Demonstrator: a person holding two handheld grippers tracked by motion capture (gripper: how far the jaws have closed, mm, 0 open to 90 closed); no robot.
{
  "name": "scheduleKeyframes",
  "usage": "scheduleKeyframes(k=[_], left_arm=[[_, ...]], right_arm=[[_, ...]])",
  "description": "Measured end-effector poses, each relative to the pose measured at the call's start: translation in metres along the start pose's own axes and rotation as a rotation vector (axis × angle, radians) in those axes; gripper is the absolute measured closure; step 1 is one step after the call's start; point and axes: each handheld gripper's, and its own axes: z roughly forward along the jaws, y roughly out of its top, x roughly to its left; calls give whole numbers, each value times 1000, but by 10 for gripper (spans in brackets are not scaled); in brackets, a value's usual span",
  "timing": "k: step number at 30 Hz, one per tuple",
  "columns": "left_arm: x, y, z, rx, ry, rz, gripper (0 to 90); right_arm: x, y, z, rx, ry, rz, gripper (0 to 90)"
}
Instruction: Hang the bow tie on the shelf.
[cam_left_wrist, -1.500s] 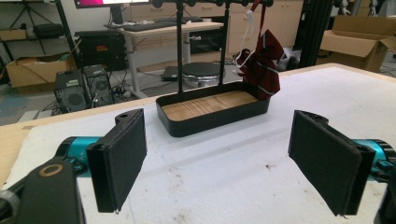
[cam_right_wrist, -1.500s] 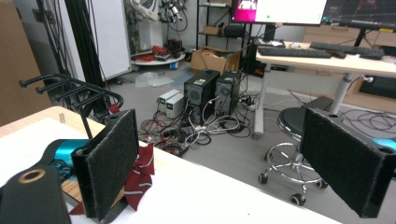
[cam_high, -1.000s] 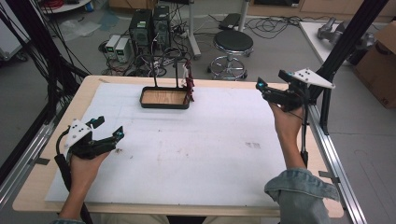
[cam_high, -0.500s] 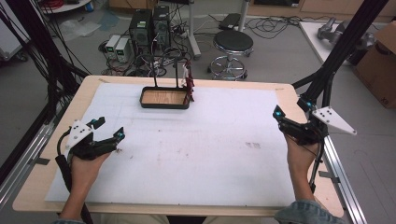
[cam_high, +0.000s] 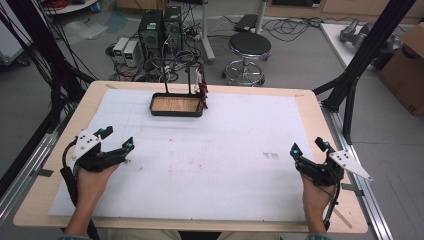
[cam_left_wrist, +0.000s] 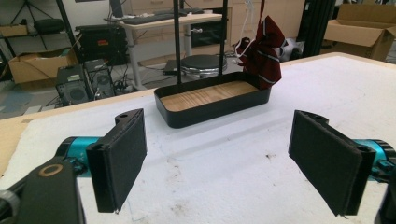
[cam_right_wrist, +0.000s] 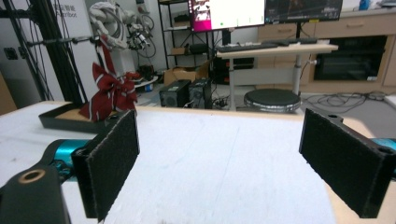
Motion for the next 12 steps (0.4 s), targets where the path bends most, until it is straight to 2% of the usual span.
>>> scheduleKeyframes(k=[6,12], left_arm=[[0,-2,1,9,5,0,195],[0,-3,2,25,15,5,195]], right_arm=[[4,-18,0,49,5,-10,112],[6,-19,-3,42,14,-3,112]])
